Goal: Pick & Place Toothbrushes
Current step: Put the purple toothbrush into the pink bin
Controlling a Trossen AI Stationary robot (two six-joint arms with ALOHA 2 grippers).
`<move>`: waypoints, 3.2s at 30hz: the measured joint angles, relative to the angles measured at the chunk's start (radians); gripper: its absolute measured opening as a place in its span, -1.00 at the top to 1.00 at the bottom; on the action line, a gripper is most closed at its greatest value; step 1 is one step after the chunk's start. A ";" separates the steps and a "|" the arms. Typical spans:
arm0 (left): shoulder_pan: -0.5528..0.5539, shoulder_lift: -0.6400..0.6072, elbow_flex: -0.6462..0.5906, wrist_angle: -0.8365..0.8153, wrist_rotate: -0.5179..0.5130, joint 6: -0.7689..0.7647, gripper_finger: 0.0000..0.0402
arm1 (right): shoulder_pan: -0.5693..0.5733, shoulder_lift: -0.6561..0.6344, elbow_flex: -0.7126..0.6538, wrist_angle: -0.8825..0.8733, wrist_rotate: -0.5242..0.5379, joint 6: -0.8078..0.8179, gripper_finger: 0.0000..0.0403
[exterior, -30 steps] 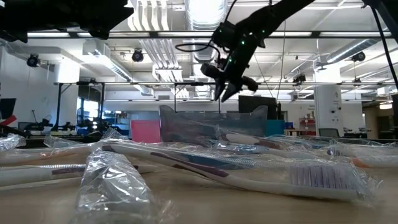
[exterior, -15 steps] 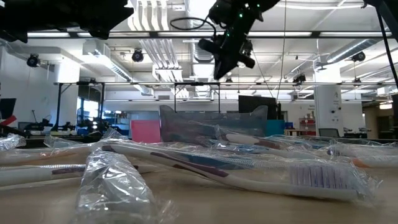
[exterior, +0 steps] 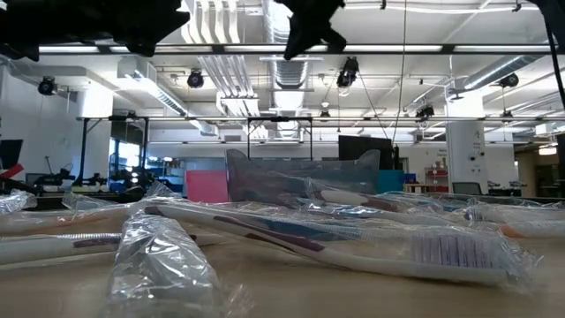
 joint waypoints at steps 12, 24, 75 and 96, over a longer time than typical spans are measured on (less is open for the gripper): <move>0.000 0.000 0.000 -0.018 0.000 0.000 -0.03 | 0.139 -0.007 0.161 -0.160 0.011 -0.045 0.94; 0.000 0.000 0.000 -0.066 0.000 -0.048 -0.02 | 0.318 -0.026 0.171 -0.511 0.307 0.019 0.96; 0.002 0.423 0.451 -1.003 -0.143 -0.080 0.17 | 0.531 -0.784 -0.973 0.356 -0.035 -0.320 0.96; 0.001 0.815 0.577 -1.098 -0.055 -0.038 0.17 | 0.531 -1.348 -1.362 0.381 -0.026 -0.205 0.96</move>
